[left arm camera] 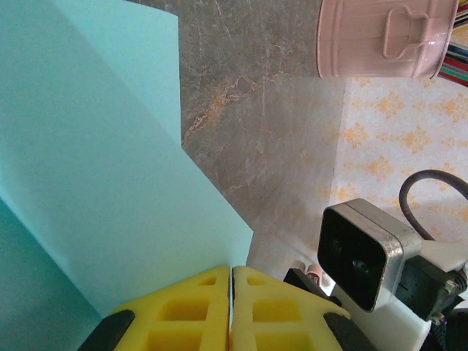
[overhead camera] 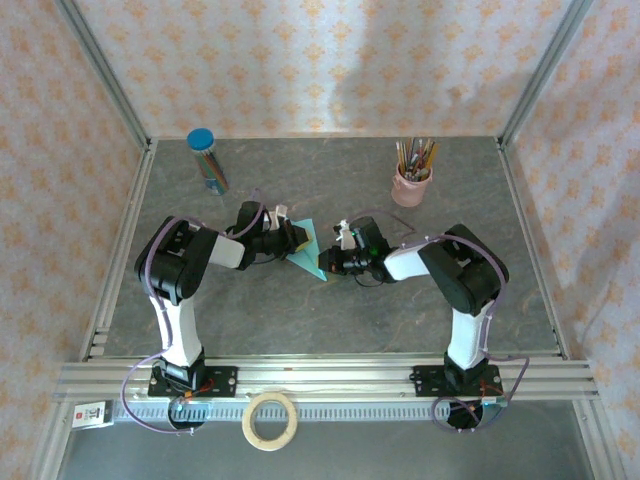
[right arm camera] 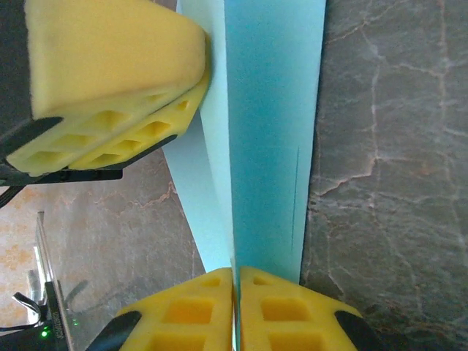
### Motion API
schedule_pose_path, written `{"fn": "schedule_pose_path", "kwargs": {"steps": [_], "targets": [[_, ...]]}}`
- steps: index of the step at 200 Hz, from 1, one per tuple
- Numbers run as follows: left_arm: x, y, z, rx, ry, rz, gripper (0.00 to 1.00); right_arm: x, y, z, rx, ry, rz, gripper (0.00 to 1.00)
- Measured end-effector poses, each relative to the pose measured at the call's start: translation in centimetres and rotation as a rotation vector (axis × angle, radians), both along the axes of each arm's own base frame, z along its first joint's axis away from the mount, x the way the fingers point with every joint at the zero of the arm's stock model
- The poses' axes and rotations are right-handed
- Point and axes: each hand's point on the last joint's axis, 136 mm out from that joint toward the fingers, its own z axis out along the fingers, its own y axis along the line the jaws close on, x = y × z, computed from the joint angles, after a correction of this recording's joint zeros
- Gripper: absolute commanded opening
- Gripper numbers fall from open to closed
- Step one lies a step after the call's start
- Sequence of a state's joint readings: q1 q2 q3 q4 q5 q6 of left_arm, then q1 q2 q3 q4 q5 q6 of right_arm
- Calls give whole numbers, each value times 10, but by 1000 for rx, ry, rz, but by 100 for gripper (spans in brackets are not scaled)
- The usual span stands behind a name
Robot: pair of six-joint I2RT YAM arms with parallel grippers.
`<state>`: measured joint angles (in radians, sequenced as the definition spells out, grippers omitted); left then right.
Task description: Fold a paper plane with a square sheet of paper (pick it up from the middle)
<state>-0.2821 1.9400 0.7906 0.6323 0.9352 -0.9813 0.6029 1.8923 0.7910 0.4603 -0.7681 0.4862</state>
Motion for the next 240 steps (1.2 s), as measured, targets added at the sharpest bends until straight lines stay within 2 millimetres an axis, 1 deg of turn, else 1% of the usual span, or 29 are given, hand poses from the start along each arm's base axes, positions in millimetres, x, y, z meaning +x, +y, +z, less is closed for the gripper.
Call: {"fn": "schedule_pose_path", "kwargs": {"steps": [40,72,94,114,178,240], "targets": [[0,0,-1,9,1,-6,9,0,0,0,11,19,0,10],[3,-1,1,9,-4,-6,8,0,0,1,19,25,5,16],[4,-1,-2,15,4,-9,8,-1,1,4,25,24,11,19],[3,-1,-4,22,11,-11,8,-2,1,5,23,23,18,20],[3,0,-6,29,9,-14,8,-10,-7,4,-24,30,41,20],[5,-1,-9,31,16,-14,8,-10,-11,-1,-59,19,37,14]]}}
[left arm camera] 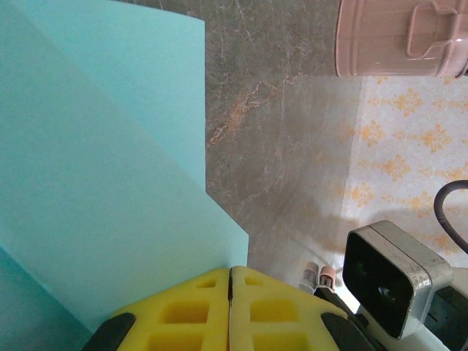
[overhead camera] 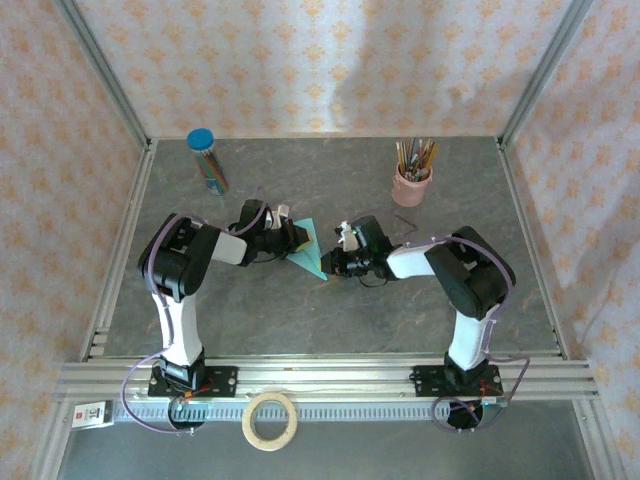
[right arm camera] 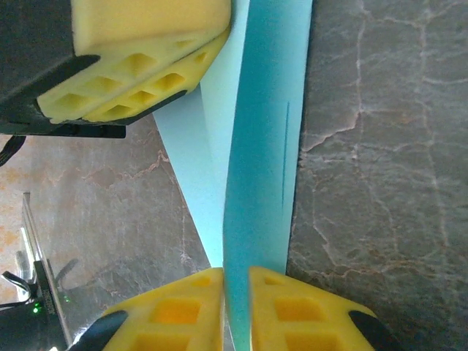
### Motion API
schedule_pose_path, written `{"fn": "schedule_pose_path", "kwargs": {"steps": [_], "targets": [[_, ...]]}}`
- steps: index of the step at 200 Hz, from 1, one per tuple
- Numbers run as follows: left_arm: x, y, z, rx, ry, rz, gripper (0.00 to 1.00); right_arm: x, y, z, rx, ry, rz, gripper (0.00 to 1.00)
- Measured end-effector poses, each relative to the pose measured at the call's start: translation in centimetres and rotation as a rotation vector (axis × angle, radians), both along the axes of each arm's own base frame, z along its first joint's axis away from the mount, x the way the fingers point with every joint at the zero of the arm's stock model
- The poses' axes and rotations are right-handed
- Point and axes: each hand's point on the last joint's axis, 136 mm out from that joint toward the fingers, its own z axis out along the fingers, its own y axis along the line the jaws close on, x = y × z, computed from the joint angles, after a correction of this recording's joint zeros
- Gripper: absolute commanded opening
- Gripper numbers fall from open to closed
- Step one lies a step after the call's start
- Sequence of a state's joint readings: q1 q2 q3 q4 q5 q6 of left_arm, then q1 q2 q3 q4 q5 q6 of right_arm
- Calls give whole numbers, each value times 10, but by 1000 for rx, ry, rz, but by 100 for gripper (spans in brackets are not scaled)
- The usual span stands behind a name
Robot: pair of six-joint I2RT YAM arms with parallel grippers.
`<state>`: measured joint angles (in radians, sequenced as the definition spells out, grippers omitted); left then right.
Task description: Fold a paper plane with a square sheet of paper (pick it up from the middle)
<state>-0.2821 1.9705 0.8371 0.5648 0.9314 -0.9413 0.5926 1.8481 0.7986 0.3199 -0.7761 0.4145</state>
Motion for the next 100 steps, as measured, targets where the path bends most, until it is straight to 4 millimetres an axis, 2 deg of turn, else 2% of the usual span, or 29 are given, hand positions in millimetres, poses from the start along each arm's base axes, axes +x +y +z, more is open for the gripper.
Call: {"fn": "schedule_pose_path", "kwargs": {"steps": [100], "targets": [[1,0,-1,3,0,3,8,2,-2,-3,-9,14,-25,11]]}}
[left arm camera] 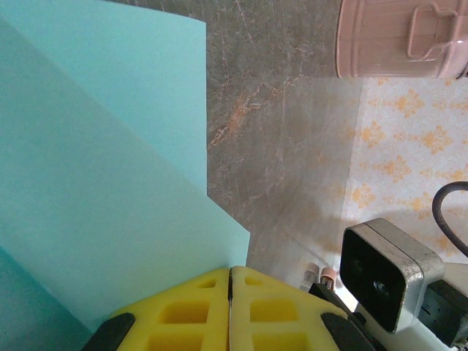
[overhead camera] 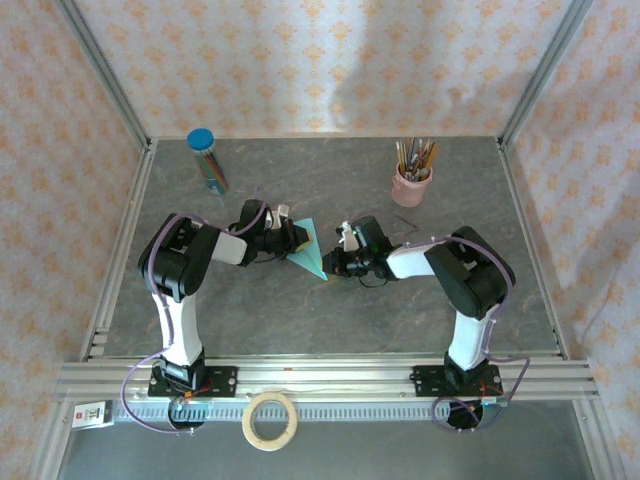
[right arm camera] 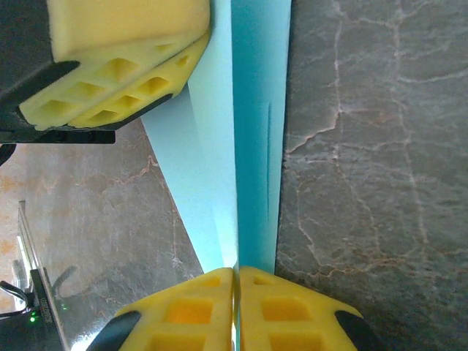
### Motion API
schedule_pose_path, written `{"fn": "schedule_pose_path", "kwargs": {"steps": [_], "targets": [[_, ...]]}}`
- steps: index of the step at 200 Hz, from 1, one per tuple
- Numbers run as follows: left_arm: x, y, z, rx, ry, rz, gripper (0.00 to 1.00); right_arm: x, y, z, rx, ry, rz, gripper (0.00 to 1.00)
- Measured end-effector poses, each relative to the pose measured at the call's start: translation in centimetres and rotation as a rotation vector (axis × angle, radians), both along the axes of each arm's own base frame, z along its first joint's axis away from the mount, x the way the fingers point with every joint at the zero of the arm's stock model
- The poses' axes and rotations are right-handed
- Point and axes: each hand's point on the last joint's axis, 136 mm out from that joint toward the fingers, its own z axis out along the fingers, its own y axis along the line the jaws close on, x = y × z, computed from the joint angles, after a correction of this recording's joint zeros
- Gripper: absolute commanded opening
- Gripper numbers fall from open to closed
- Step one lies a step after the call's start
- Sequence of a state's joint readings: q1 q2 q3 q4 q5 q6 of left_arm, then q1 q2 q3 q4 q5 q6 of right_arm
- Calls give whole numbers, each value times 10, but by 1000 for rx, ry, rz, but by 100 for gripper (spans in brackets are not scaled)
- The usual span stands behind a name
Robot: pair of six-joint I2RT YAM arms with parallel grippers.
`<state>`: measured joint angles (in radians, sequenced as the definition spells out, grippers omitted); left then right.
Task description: Fold a paper plane with a square sheet of paper (pick it up from the middle)
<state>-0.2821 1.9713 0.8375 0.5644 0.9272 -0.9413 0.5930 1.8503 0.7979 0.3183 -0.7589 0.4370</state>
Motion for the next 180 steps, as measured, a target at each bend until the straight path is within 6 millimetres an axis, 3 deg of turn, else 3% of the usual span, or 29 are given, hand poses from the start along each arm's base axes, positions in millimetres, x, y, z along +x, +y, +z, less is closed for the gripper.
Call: {"fn": "schedule_pose_path", "kwargs": {"steps": [50,99,156,180], "targets": [[2,0,0,-1,-2,0,8,0,1,5,10,11,-16,24],[2,0,0,-1,-2,0,8,4,-13,11,-71,14,-70,41],[2,0,0,-1,-2,0,8,23,-5,29,-99,-18,-71,43],[2,0,0,-1,-2,0,8,29,0,27,-125,-28,-67,43]]}}
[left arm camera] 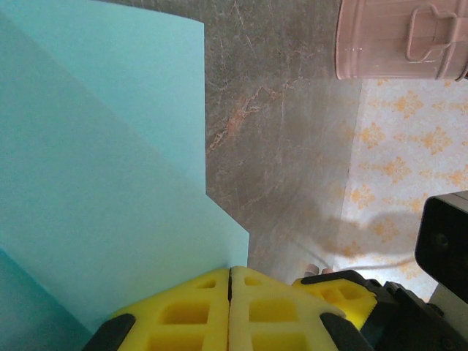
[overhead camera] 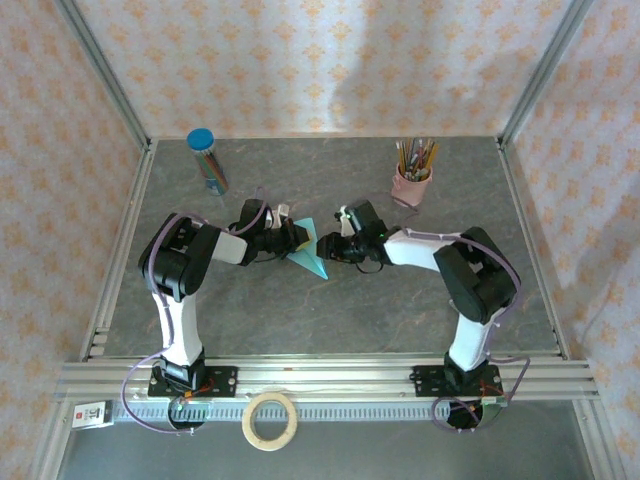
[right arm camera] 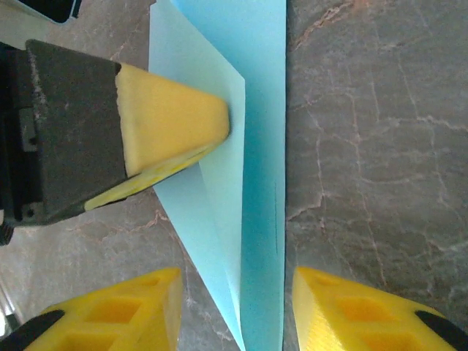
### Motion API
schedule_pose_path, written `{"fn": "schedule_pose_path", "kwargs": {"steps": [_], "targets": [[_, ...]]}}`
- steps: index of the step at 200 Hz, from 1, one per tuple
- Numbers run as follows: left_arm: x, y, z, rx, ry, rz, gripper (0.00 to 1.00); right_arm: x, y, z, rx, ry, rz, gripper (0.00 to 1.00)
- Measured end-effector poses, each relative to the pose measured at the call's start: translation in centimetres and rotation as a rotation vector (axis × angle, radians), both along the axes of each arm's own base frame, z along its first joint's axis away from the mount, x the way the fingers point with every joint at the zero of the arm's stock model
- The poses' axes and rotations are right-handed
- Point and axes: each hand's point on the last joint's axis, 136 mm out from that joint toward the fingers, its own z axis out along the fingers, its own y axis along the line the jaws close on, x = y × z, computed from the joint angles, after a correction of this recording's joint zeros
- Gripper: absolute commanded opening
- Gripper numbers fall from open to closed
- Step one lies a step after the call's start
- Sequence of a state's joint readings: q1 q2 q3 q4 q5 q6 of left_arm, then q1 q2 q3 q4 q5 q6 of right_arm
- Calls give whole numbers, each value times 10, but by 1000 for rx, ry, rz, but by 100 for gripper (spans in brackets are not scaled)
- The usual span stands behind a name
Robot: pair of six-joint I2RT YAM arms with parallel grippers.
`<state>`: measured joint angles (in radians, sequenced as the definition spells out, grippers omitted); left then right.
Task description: Fold a paper plane with a square sheet of paper (pick it up from the middle)
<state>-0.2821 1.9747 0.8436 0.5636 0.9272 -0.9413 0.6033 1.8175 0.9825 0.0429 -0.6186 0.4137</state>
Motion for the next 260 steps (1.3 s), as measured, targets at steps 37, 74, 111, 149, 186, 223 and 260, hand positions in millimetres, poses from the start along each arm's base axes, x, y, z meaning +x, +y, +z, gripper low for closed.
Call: {"fn": "schedule_pose_path", "kwargs": {"steps": [37,74,111,149,186,223,260], "targets": [[0,0,0,1,3,0,8,-4,1,-19,-60,25,16,43],[-1,0,-1,3,8,0,8,0,2,-20,-73,21,20,37],[-2,1,-4,6,17,1,8,1,0,-24,-109,25,21,30],[-3,1,-7,9,28,1,8,1,-1,-26,-150,25,20,28],[0,0,-4,7,22,-1,8,1,-2,-28,-172,18,15,24],[-1,-3,-4,6,21,-6,8,1,-3,-29,-183,13,9,22],[2,-3,-1,5,13,-5,10,1,-3,-30,-186,12,7,21]]}}
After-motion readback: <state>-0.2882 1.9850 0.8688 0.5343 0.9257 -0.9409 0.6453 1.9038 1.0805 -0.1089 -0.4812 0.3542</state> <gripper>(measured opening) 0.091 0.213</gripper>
